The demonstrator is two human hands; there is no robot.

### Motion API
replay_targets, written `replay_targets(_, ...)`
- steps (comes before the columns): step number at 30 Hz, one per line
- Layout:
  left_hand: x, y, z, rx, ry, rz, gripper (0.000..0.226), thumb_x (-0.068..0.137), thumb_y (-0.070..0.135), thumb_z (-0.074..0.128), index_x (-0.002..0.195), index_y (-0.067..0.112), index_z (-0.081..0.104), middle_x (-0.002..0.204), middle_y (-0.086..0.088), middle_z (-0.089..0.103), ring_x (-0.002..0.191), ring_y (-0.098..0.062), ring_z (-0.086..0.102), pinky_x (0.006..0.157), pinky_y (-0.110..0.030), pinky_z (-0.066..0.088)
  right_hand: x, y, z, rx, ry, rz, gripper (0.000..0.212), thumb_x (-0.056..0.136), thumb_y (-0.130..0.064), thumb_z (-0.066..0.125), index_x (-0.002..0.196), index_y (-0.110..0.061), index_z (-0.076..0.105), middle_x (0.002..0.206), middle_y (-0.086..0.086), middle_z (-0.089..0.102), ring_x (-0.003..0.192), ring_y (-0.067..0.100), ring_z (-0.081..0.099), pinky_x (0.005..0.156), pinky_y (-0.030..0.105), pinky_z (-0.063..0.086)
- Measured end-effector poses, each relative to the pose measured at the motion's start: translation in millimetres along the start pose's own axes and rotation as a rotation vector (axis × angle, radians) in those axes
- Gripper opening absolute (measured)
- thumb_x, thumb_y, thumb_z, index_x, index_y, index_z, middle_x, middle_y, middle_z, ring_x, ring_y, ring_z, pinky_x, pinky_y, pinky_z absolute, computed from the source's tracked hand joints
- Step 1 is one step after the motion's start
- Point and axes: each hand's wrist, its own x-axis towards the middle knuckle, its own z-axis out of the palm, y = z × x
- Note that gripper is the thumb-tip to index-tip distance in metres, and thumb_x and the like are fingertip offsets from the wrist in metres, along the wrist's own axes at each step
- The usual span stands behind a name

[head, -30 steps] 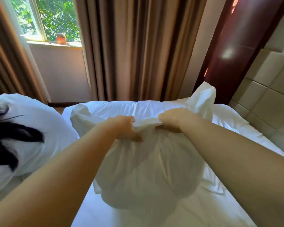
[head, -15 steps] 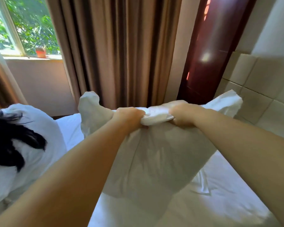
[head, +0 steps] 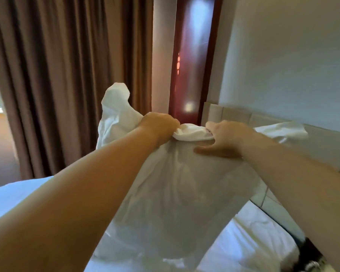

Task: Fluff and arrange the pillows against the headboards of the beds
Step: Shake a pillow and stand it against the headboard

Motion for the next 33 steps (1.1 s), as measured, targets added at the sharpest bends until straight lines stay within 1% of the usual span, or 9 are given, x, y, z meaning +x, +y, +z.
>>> replay_targets(5, 67, 121, -14, -0.088, 0.050, 0.092, 0.021, 0.094, 0.022, 0.056, 0.115, 0.025, 0.059, 0.107, 0.002, 0.066, 0.097, -0.023, 0.066, 0.077, -0.036, 0.050, -47, 120, 14, -0.054, -0.042, 0.148, 0.064, 0.067, -0.074, 0.058, 0.105, -0.023, 0.056, 0.106, 0.003, 0.065, 0.094, 0.026, 0.061, 0.071, 0.033, 0.046)
replay_targets(8, 100, 190, -16, -0.116, 0.004, 0.165, 0.032, 0.097, 0.020, 0.047, 0.126, 0.031, 0.053, 0.119, 0.003, 0.063, 0.112, -0.025, 0.061, 0.083, -0.037, 0.047, -65, 178, 31, -0.123, -0.131, 0.239, 0.041, 0.077, -0.055, 0.058, 0.101, -0.023, 0.065, 0.103, 0.001, 0.068, 0.090, 0.024, 0.064, 0.067, 0.031, 0.047)
replay_targets(12, 150, 262, -10, -0.182, 0.049, 0.256, 0.038, 0.098, 0.023, 0.043, 0.131, 0.041, 0.048, 0.123, 0.005, 0.063, 0.115, -0.023, 0.060, 0.086, -0.038, 0.047, -86, 243, 56, -0.178, -0.121, 0.346, 0.007, 0.082, -0.022, 0.053, 0.084, -0.021, 0.060, 0.098, 0.002, 0.068, 0.085, 0.025, 0.063, 0.068, 0.031, 0.046)
replay_targets(17, 216, 335, 1, -0.137, 0.125, 0.352, 0.040, 0.097, 0.024, 0.041, 0.134, 0.038, 0.047, 0.125, 0.007, 0.063, 0.115, -0.019, 0.059, 0.098, -0.037, 0.032, -92, 315, 75, -0.233, -0.084, 0.451, 0.023, 0.087, -0.012, 0.049, 0.102, -0.016, 0.066, 0.108, 0.005, 0.067, 0.098, 0.028, 0.063, 0.067, 0.029, 0.038)
replay_targets(20, 265, 362, 8, -0.225, 0.098, 0.366, 0.032, 0.094, 0.030, 0.045, 0.126, 0.033, 0.052, 0.116, 0.004, 0.065, 0.109, -0.022, 0.062, 0.093, -0.038, 0.038, -78, 358, 90, -0.277, -0.090, 0.511, 0.024, 0.087, -0.012, 0.049, 0.102, -0.017, 0.067, 0.107, 0.005, 0.068, 0.100, 0.029, 0.064, 0.068, 0.030, 0.038)
replay_targets(24, 329, 393, 19, -0.506, -0.205, 0.492, 0.029, 0.084, 0.049, 0.052, 0.098, 0.025, 0.060, 0.096, 0.003, 0.068, 0.089, -0.024, 0.064, 0.077, -0.034, 0.049, -53, 414, 116, -0.256, -0.081, 0.579, 0.023, 0.083, -0.015, 0.051, 0.099, -0.019, 0.067, 0.106, 0.004, 0.067, 0.099, 0.029, 0.064, 0.068, 0.031, 0.041)
replay_targets(26, 355, 401, 28, -0.609, -0.290, 0.502, 0.035, 0.077, 0.054, 0.064, 0.099, 0.028, 0.056, 0.092, 0.008, 0.062, 0.085, -0.020, 0.060, 0.075, -0.030, 0.046, -37, 438, 127, -0.251, -0.098, 0.585, 0.023, 0.083, -0.014, 0.051, 0.099, -0.019, 0.067, 0.106, 0.004, 0.067, 0.099, 0.029, 0.064, 0.068, 0.031, 0.043)
replay_targets(29, 392, 413, 40, -0.555, -0.327, 0.519, 0.062, 0.071, 0.054, 0.076, 0.119, 0.024, 0.051, 0.099, 0.007, 0.055, 0.088, -0.019, 0.053, 0.080, -0.030, 0.040, -16, 467, 138, -0.263, -0.115, 0.583, 0.024, 0.084, -0.013, 0.050, 0.100, -0.018, 0.067, 0.106, 0.004, 0.068, 0.099, 0.029, 0.064, 0.066, 0.030, 0.041)
replay_targets(33, 439, 438, 57, -0.346, -0.284, 0.534, 0.043, 0.079, 0.047, 0.071, 0.112, 0.024, 0.058, 0.093, 0.005, 0.062, 0.082, -0.018, 0.057, 0.074, -0.032, 0.043, 10, 503, 157, -0.285, -0.131, 0.590, 0.025, 0.088, -0.010, 0.048, 0.104, -0.017, 0.067, 0.109, 0.004, 0.067, 0.103, 0.028, 0.064, 0.066, 0.030, 0.039)
